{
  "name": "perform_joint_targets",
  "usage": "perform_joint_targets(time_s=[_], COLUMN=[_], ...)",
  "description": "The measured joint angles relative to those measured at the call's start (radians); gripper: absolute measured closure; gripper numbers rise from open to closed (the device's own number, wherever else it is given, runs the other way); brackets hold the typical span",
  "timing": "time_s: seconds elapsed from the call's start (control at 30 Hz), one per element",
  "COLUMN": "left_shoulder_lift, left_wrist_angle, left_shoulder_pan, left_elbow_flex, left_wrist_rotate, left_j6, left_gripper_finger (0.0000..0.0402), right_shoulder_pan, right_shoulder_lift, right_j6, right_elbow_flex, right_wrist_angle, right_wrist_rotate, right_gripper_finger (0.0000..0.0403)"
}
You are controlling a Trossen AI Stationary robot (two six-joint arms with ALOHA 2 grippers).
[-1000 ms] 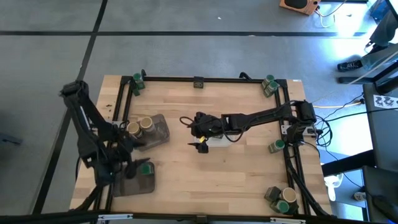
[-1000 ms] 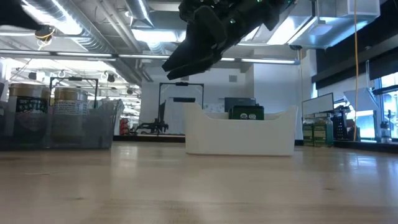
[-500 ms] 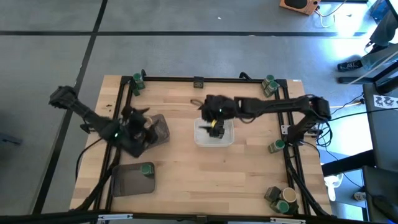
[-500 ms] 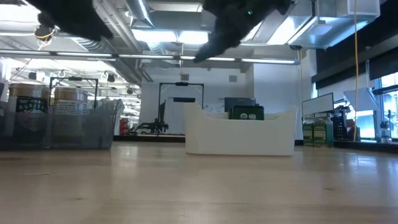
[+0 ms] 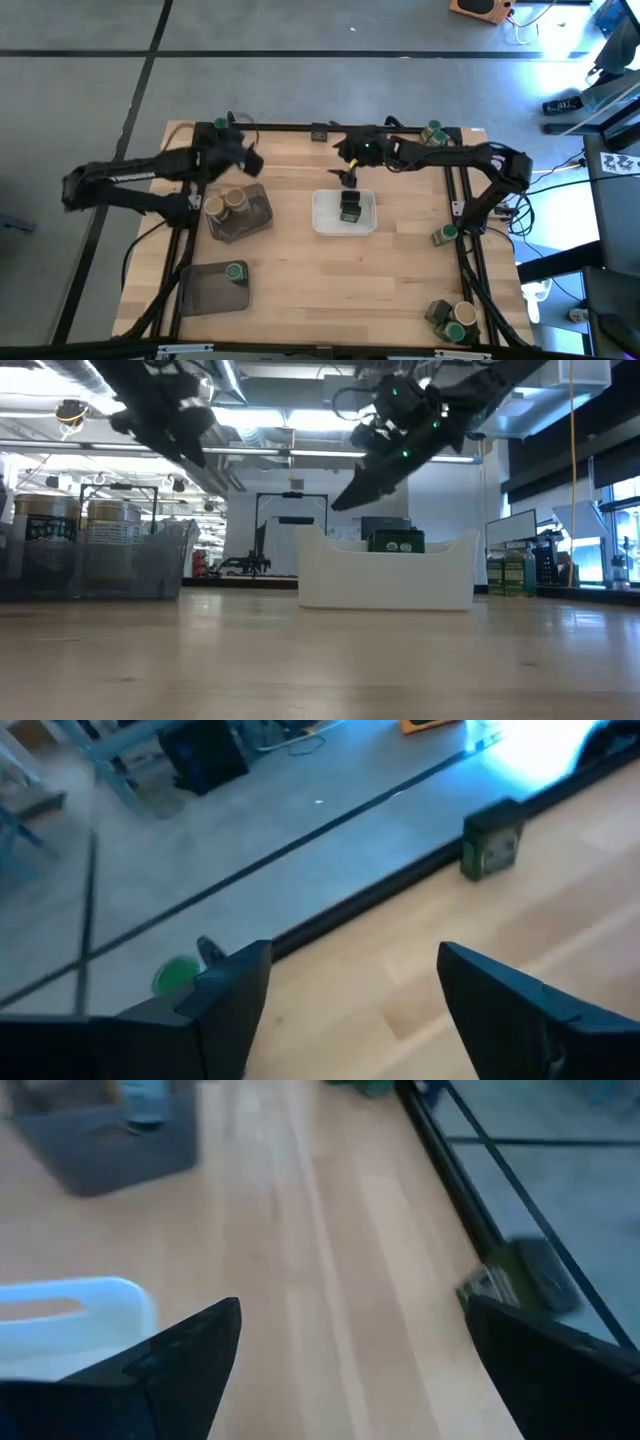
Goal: Sort spices by type
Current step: Put the green seasoning bottle into the bottom black bin
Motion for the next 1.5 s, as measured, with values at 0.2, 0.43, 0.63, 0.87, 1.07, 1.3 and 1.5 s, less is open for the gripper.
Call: perform_joint_targets(time_s=[0.2, 0.43, 0.63, 0.87, 1.07, 1.3, 1.5], left_shoulder_lift=[0.007, 0.106, 0.314, 0.472, 0.544, 0.589, 0.628], left_wrist_angle=[0.154, 0.064, -0.05, -0.117, -0.137, -0.166, -0.189], left_shoulder_pan=[0.313, 0.536, 0.666, 0.729, 0.755, 0.757, 0.739], left_elbow_flex=[0.002, 0.137, 0.286, 0.358, 0.358, 0.358, 0.358], left_wrist_rotate=[0.205, 0.208, 0.246, 0.372, 0.4, 0.359, 0.272], left_j6=[0.183, 0.251, 0.243, 0.196, 0.155, 0.191, 0.197], left_gripper_finger=[0.0117, 0.0117, 0.0117, 0.0117, 0.0117, 0.0117, 0.0117], right_shoulder_pan=[-0.021, -0.019, -0.019, -0.019, -0.019, -0.019, -0.019], right_shoulder_lift=[0.0, 0.0, 0.0, 0.0, 0.0, 0.0, 0.001], right_j6=[0.004, -0.012, -0.044, -0.065, -0.096, -0.111, -0.111], right_elbow_flex=[-0.035, -0.044, -0.044, -0.044, -0.044, -0.048, -0.068], right_wrist_angle=[0.006, -0.004, -0.015, -0.065, -0.063, -0.057, -0.032], right_wrist_rotate=[-0.001, -0.001, 0.0, -0.001, -0.001, -0.001, -0.001], right_gripper_finger=[0.0017, 0.0017, 0.0017, 0.0017, 0.0017, 0.0017, 0.0017])
